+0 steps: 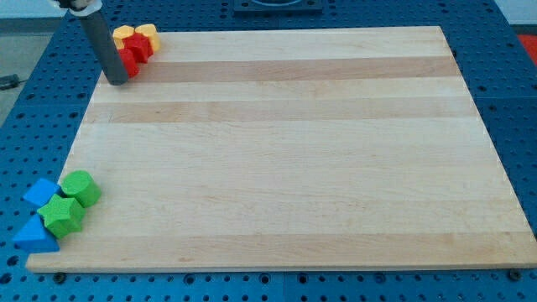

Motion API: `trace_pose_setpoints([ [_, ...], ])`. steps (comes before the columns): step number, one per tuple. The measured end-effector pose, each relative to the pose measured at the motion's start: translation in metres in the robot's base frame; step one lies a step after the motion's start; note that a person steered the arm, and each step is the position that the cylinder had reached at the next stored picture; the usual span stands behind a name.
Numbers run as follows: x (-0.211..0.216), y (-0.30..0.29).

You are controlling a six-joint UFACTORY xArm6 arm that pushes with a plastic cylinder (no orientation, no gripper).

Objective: Point your arm towards the bottom of the green star

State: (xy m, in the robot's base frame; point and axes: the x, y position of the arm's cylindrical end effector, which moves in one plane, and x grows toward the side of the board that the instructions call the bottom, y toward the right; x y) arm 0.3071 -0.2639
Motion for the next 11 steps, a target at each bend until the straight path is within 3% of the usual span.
trace_pose_setpoints([
  [1, -0.007, 0.0],
  [2, 0.015, 0.008],
  [3, 0.105, 0.047],
  [4, 0.166, 0.086],
  [7, 0.301, 0.083],
  [11, 0.303, 0.0],
])
